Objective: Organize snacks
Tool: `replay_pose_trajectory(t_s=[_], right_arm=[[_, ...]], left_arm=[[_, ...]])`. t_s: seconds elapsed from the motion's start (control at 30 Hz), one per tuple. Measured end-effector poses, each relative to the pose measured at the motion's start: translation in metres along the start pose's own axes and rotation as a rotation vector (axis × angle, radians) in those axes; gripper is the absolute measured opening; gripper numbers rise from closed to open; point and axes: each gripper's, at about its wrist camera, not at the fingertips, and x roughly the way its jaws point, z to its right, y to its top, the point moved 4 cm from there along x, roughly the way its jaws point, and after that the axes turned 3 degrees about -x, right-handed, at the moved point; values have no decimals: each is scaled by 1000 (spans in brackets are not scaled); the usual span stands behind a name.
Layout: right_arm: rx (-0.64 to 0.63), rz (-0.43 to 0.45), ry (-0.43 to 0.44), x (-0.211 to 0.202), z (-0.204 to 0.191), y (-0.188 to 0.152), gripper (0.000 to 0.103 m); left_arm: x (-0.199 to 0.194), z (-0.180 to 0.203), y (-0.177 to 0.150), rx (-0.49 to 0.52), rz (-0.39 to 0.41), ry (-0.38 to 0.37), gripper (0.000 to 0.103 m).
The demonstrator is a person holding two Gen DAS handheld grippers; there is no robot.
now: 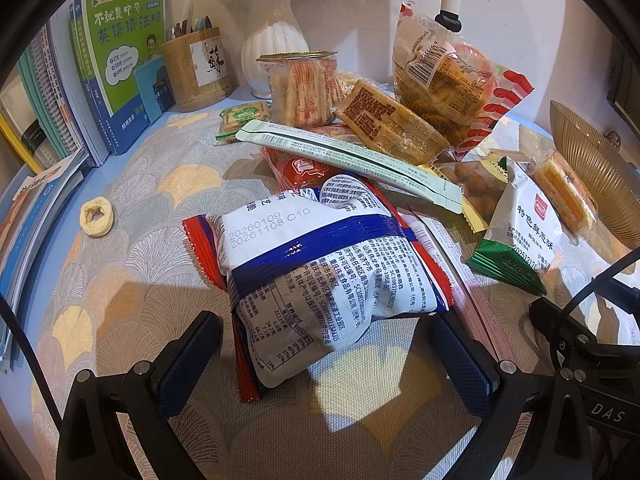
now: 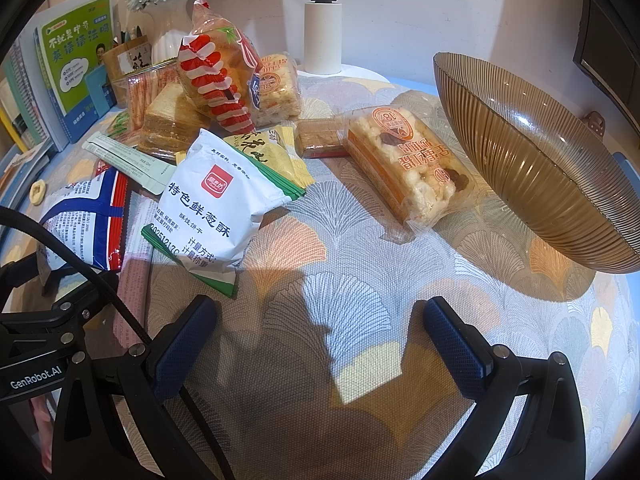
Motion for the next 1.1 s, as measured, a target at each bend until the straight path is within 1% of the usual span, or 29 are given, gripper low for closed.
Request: replay_pose_trajectory(t_s=[0.33, 0.43, 0.5, 0.57, 0.6, 0.67, 0.7, 0.73, 0.77, 0.8, 0.83, 0.87, 0.9, 0.93, 0.97, 1.0, 1.03, 1.1], right_arm=[[0, -3, -3, 1, -1, 2, 103], [3, -2, 2, 1, 0, 2, 103], [1, 0, 19, 0, 2, 1, 103], [34, 22, 62, -8, 7, -1, 103], [52, 29, 78, -12, 10, -2, 102], [104, 75, 158, -26, 10, -2, 100], [98, 110, 186, -37, 5, -1, 100], [78, 136, 194, -45, -1, 1, 100], [59, 154, 202, -51, -7, 2, 99], [11, 177, 230, -60, -20, 4, 99], [-18, 180, 255, -64, -30, 6, 99], [-47, 165, 272, -65, -40, 6, 97], [-63, 154, 274, -63, -45, 6, 91], [-95, 132, 268, -59, -52, 6, 87], [-132, 106, 242, -52, -61, 4, 80], [-151, 89, 226, -45, -62, 4, 75], [-165, 73, 223, -39, -66, 3, 73], [-172, 37, 227, -25, -70, 1, 60]], left_arm=[[-3, 0, -5, 8, -3, -5, 103], [-6, -6, -7, 56, -23, -64, 103], [-13, -21, -8, 22, -21, -85, 103], [-23, -41, -9, -44, -17, -134, 103], [-30, -54, -7, -77, -18, -179, 103], [-35, -70, -3, -96, -17, -196, 103], [-37, -79, 1, -104, -11, -181, 103], [-39, -87, 7, -114, -3, -166, 103], [-39, -92, 11, -119, 2, -168, 103], [-41, -95, 17, -120, 3, -187, 103], [-41, -95, 22, -119, 1, -214, 103], [-42, -94, 27, -113, -2, -246, 103], [-42, -90, 32, -94, -2, -269, 103], [-42, -84, 37, -71, 3, -282, 103], [-41, -78, 41, -37, 7, -296, 103], [-38, -68, 45, 13, 2, -299, 103], [-34, -57, 47, 67, -5, -302, 103], [-19, -37, 47, 168, -41, -313, 103]])
